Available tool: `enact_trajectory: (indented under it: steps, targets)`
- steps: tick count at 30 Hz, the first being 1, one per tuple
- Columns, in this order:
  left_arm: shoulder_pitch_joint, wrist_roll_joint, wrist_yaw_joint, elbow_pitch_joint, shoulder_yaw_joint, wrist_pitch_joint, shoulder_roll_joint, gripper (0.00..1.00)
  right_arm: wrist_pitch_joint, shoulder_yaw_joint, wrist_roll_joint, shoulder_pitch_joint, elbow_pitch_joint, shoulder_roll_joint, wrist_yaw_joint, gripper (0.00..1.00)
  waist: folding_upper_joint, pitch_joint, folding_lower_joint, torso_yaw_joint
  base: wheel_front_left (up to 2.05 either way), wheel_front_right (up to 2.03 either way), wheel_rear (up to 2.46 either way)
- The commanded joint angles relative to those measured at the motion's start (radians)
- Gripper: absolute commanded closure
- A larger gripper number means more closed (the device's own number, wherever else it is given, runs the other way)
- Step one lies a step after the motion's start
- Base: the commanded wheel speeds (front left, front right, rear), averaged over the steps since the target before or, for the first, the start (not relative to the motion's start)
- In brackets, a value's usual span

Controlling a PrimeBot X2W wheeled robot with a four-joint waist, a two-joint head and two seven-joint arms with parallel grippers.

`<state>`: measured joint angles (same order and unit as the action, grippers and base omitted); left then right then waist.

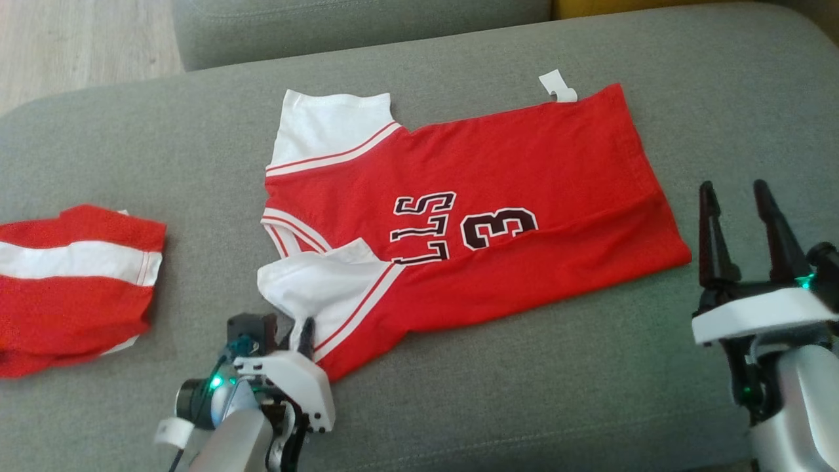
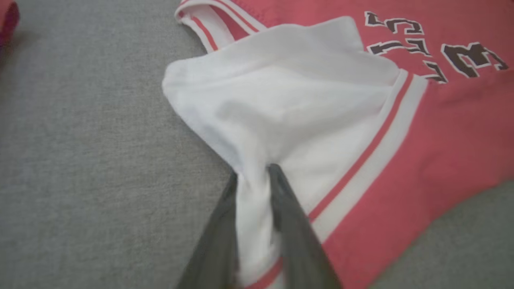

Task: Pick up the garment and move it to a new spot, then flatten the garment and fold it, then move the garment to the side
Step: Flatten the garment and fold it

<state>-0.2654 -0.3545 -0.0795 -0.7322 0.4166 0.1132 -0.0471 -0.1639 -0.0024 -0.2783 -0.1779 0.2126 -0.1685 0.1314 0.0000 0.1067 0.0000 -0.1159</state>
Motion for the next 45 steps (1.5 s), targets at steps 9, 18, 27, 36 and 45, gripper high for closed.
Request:
enact_trajectory:
  steps: [9,18,27,36,45]
  targets:
    - [-0.072,0.018,-0.025,0.029,-0.025,0.106,-0.031,1.00,0.175,-0.137,0.070,-0.077,0.116,0.075,-0.001,0.00,0.0000,0.015,0.0000,0.021,0.00,0.00,0.00]
    - [-0.098,0.068,-0.034,0.156,-0.009,0.144,-0.054,1.00,0.283,-0.247,0.141,-0.198,0.351,0.111,-0.001,0.00,0.0000,0.062,0.0000,0.055,0.00,0.00,0.00]
    - [-0.103,0.079,-0.021,0.186,0.019,0.144,-0.056,1.00,0.310,-0.270,0.188,-0.293,0.497,0.098,-0.001,0.00,0.0000,0.089,0.0000,0.066,0.00,0.00,0.00]
    - [-0.122,0.083,-0.019,0.200,0.035,0.122,-0.072,1.00,0.352,-0.225,0.167,-0.363,0.592,0.060,-0.001,0.67,0.0000,0.131,0.0000,0.071,0.00,0.00,0.00]
    - [-0.132,0.083,-0.034,0.201,0.030,0.116,-0.098,1.00,0.341,-0.179,0.099,-0.382,0.616,0.039,-0.001,1.00,0.0000,0.118,0.0000,0.055,0.00,0.00,0.00]
